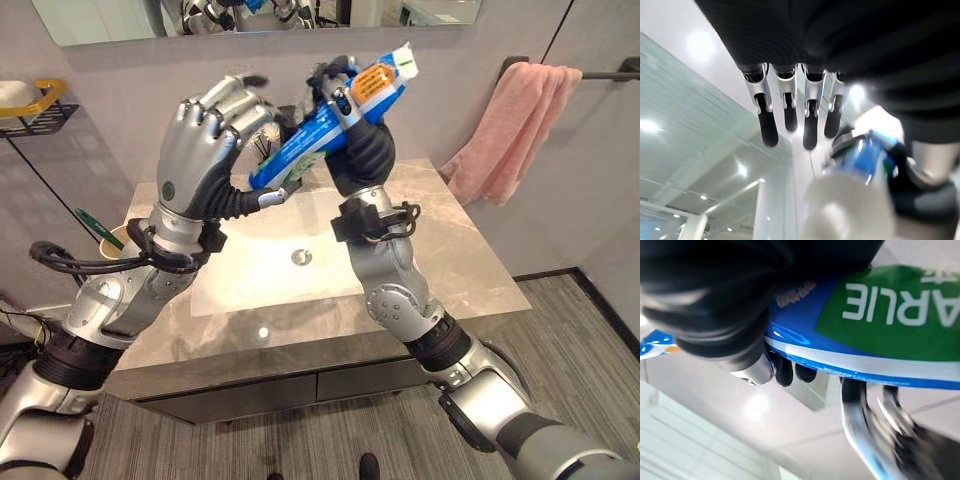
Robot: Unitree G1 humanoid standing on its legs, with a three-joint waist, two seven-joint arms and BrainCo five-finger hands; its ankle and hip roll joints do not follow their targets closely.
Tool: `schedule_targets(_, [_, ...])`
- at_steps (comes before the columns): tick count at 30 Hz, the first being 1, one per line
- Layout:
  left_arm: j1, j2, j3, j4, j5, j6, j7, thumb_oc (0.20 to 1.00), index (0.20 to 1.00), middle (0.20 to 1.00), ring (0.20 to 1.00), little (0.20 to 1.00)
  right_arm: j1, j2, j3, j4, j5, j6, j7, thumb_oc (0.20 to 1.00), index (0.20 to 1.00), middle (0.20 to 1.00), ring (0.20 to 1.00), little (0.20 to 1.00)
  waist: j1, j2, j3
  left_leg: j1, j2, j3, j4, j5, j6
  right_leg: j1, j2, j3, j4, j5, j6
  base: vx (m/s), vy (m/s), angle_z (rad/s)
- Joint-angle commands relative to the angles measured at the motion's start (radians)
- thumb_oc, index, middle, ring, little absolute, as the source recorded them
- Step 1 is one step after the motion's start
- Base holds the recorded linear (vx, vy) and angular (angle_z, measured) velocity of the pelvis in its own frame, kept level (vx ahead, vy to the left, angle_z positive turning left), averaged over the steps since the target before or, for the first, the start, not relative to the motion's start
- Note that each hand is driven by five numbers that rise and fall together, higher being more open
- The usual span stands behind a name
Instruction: Put brush and paste in cup on sink, flatten towel.
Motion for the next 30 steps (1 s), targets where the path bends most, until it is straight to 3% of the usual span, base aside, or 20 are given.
schedule_targets(1, [-0.014, 0.049, 0.063, -0.027, -0.03, 0.033, 0.069, 1.0, 1.0, 1.0, 1.0, 1.0, -0.068, 0.051, -0.093, -0.035, -0.068, -0.094, -0.022, 0.2, 0.2, 0.2, 0.2, 0.2, 0.007, -0.051, -0.031, -0.011, 0.012, 0.01, 0.003, -0.014, -0.007, 0.094, -0.111, -0.012, -0.001, -0.073, 0.066, 0.01, -0.011, 0.04])
schedule_targets(8, [0.232, 0.019, 0.255, -0.168, -0.053, 0.003, 0.09, 1.0, 1.0, 1.0, 1.0, 1.0, -0.064, 0.029, -0.151, -0.059, -0.114, -0.106, -0.057, 0.2, 0.2, 0.2, 0.2, 0.2, 0.052, -0.052, -0.025, -0.019, 0.009, -0.02, 0.003, -0.009, -0.007, 0.109, -0.113, -0.038, -0.001, -0.081, 0.059, 0.01, -0.02, 0.12])
schedule_targets(11, [0.408, -0.039, 0.358, -0.178, -0.121, -0.028, 0.108, 1.0, 1.0, 1.0, 1.0, 1.0, -0.077, 0.004, -0.177, -0.057, -0.128, -0.111, -0.074, 0.2, 0.2, 0.2, 0.2, 0.2, 0.088, -0.055, -0.02, -0.03, 0.004, -0.041, 0.003, -0.001, -0.007, 0.117, -0.114, -0.058, -0.001, -0.086, 0.056, 0.0, -0.019, 0.2])
schedule_targets(13, [0.513, -0.075, 0.417, -0.153, -0.166, -0.03, 0.127, 1.0, 1.0, 1.0, 1.0, 1.0, -0.082, -0.016, -0.19, -0.055, -0.135, -0.113, -0.085, 0.2, 0.2, 0.2, 0.2, 0.2, 0.11, -0.058, -0.017, -0.04, 0.001, -0.061, 0.003, 0.005, -0.008, 0.121, -0.114, -0.074, -0.001, -0.089, 0.055, -0.01, -0.022, 0.17])
schedule_targets(18, [0.696, -0.192, 0.445, -0.031, -0.328, -0.036, 0.124, 1.0, 1.0, 1.0, 1.0, 1.0, -0.103, -0.084, -0.204, -0.029, -0.17, -0.102, -0.115, 0.2, 0.2, 0.2, 0.2, 0.2, 0.172, -0.069, -0.008, -0.068, -0.014, -0.123, 0.003, 0.023, -0.007, 0.139, -0.119, -0.132, -0.001, -0.096, 0.053, 0.01, -0.024, 0.38])
schedule_targets(23, [0.737, -0.275, 0.365, 0.29, -0.497, 0.006, 0.072, 1.0, 1.0, 1.0, 1.0, 1.0, -0.165, -0.162, -0.193, 0.037, -0.197, -0.07, -0.133, 0.2, 0.2, 0.2, 0.2, 0.2, 0.224, -0.088, 0.002, -0.098, -0.032, -0.18, 0.003, 0.037, -0.007, 0.159, -0.12, -0.189, -0.001, -0.109, 0.055, 0.0, -0.023, 0.54])
schedule_targets(24, [0.73, -0.297, 0.312, 0.435, -0.53, 0.035, 0.032, 1.0, 1.0, 1.0, 1.0, 1.0, -0.186, -0.188, -0.189, 0.054, -0.206, -0.06, -0.133, 0.2, 0.2, 0.2, 0.2, 0.2, 0.237, -0.092, 0.005, -0.113, -0.039, -0.201, 0.003, 0.048, -0.004, 0.16, -0.122, -0.21, -0.001, -0.104, 0.056, 0.0, -0.015, 0.57])
schedule_targets(26, [0.678, -0.383, 0.187, 0.906, -0.614, 0.089, -0.066, 1.0, 1.0, 1.0, 1.0, 1.0, -0.235, -0.204, -0.151, 0.111, -0.224, -0.043, -0.13, 0.2, 0.2, 0.2, 0.2, 0.2, 0.255, -0.102, 0.013, -0.139, -0.052, -0.236, 0.003, 0.062, -0.002, 0.164, -0.124, -0.249, -0.001, -0.105, 0.06, 0.01, 0.011, 0.51])
schedule_targets(28, [0.654, -0.443, 0.165, 1.119, -0.686, 0.111, -0.109, 1.0, 1.0, 1.0, 1.0, 1.0, -0.258, -0.188, -0.126, 0.138, -0.232, -0.04, -0.125, 0.2, 0.2, 0.2, 0.2, 0.2, 0.256, -0.103, 0.016, -0.143, -0.054, -0.237, 0.003, 0.064, 0.0, 0.162, -0.125, -0.252, -0.001, -0.102, 0.061, 0.01, 0.029, 0.46])
schedule_targets(30, [0.643, -0.457, 0.158, 1.192, -0.695, 0.122, -0.119, 1.0, 1.0, 1.0, 1.0, 1.0, -0.264, -0.182, -0.12, 0.143, -0.228, -0.041, -0.124, 0.2, 0.2, 0.2, 0.2, 0.2, 0.255, -0.104, 0.016, -0.147, -0.055, -0.237, 0.003, 0.065, 0.0, 0.158, -0.125, -0.251, -0.001, -0.101, 0.062, 0.0, 0.023, 0.11])
